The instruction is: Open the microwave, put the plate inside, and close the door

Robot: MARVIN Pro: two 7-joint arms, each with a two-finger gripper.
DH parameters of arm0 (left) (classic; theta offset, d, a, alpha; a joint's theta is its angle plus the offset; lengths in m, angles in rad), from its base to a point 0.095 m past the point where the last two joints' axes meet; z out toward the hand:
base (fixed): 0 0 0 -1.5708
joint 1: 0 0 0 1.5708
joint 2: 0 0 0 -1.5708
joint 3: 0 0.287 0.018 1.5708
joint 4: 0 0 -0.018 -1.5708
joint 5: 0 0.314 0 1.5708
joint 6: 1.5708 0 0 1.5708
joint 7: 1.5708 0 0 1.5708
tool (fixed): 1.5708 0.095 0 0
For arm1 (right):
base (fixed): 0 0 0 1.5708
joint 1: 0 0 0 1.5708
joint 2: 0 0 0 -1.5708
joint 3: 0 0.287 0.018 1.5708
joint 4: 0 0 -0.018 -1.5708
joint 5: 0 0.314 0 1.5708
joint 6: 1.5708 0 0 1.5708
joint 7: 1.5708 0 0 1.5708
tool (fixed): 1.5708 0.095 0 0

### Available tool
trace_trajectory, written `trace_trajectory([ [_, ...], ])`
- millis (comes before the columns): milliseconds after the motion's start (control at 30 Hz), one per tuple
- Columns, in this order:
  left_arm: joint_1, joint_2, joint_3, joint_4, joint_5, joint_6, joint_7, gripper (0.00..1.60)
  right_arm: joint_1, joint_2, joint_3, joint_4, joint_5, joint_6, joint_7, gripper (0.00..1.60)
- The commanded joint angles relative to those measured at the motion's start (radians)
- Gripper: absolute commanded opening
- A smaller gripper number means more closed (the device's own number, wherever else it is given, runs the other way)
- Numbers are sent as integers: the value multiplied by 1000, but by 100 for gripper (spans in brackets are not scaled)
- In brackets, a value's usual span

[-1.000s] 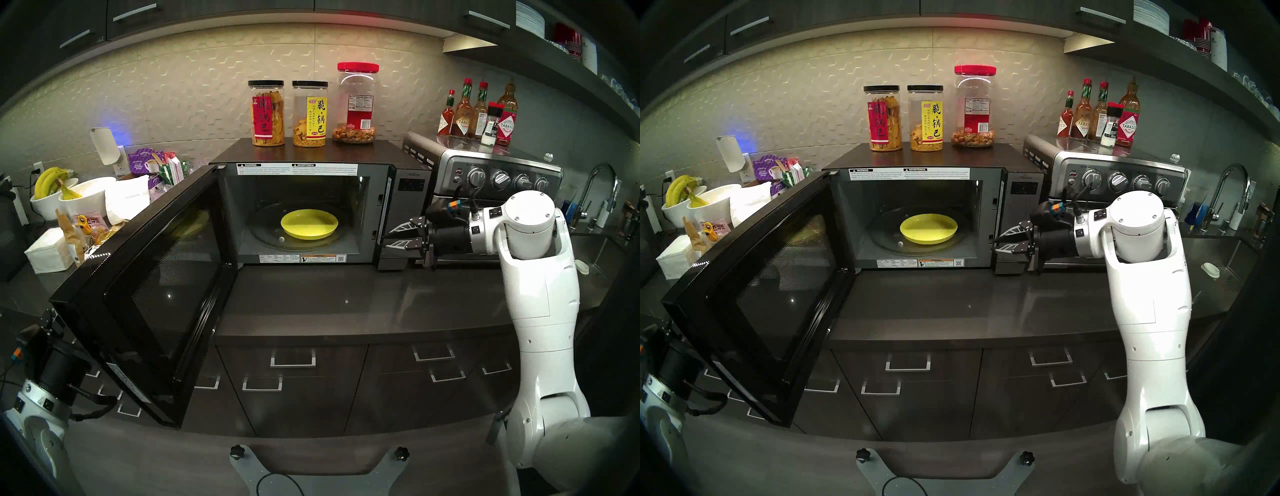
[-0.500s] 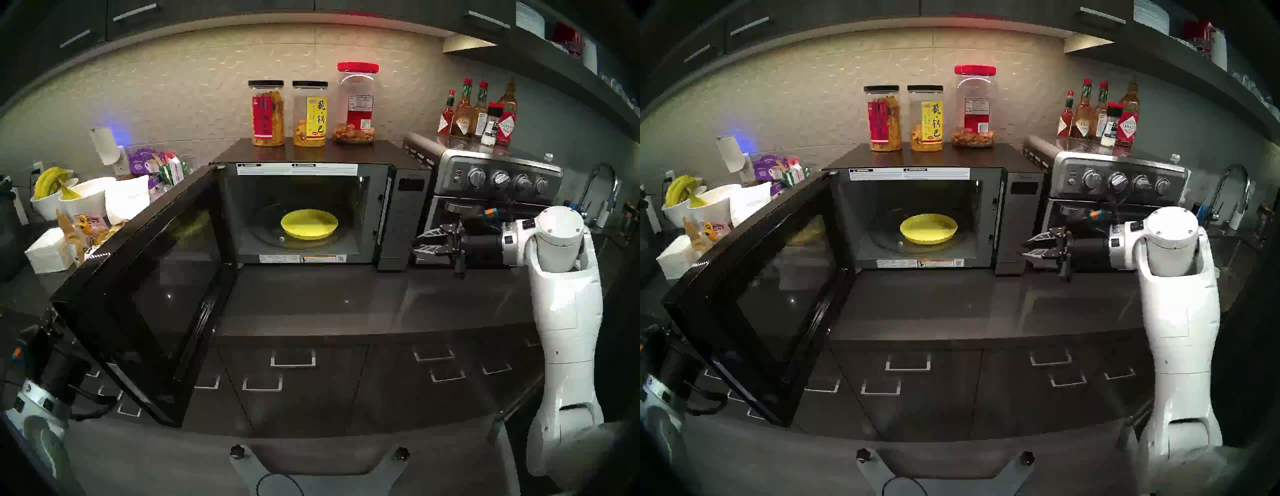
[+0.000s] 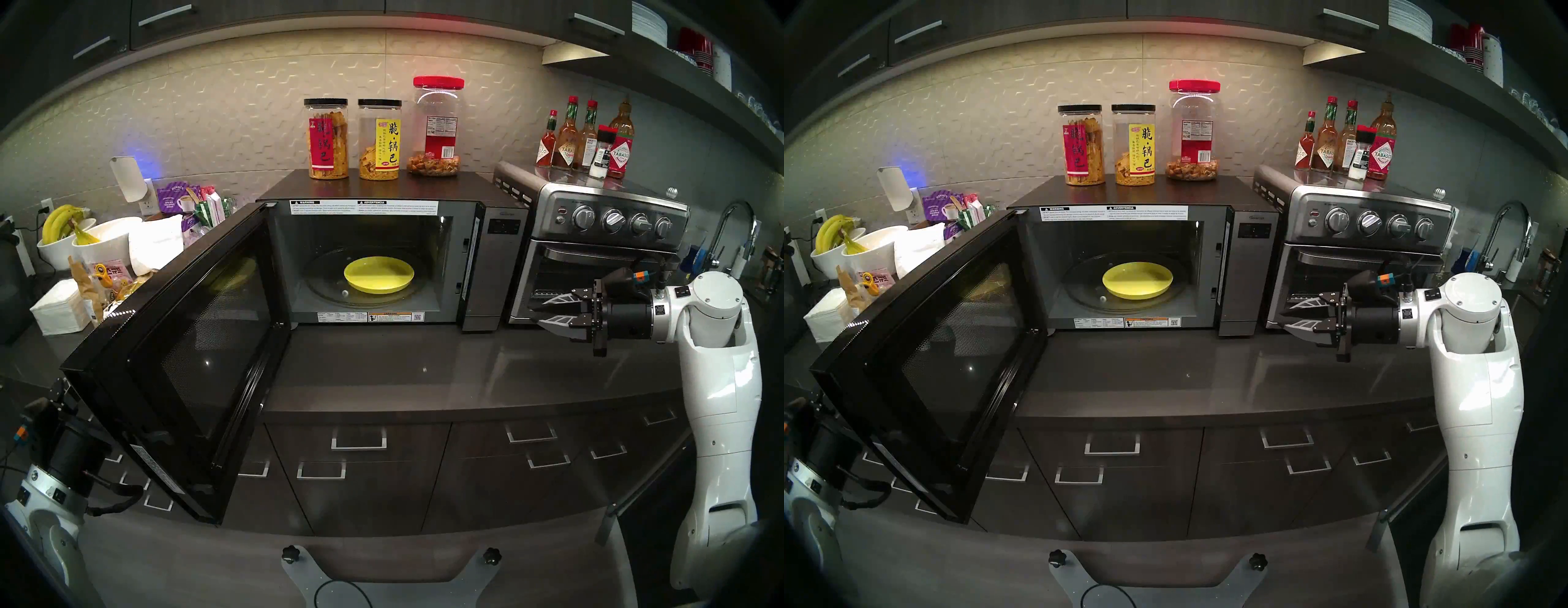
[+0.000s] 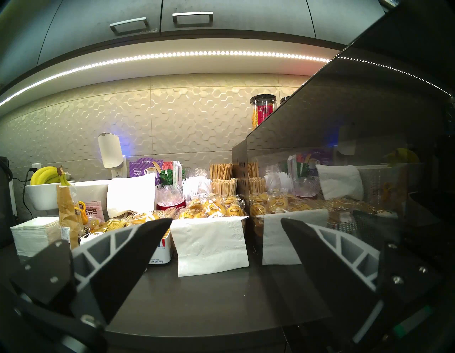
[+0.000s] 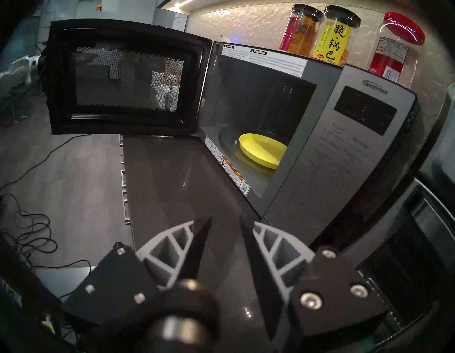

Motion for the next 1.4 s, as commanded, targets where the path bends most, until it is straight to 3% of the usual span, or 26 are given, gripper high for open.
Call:
trace_trajectory([
  [0, -2, 2, 0, -19, -1, 2, 0, 160, -37, 59, 36, 8, 70, -32, -2, 95],
  [133, -3, 1, -1, -19, -1, 3, -1, 160, -42, 65, 42, 23, 84, -40, -2, 97],
  [300, -4, 0, -1, -19, 0, 4, -2, 160, -48, 67, 47, 41, 94, -52, -2, 119],
  [600, -6, -1, -2, -19, 1, 5, -4, 160, -32, 58, 41, 84, 100, -51, -2, 132],
  [733, -7, -2, -2, -19, 1, 5, -5, 160, -27, 59, 37, 97, 104, -50, -2, 160],
  [1367, -11, -6, -4, -19, 4, 8, -9, 160, -12, 70, 31, 134, 119, -15, -2, 160],
])
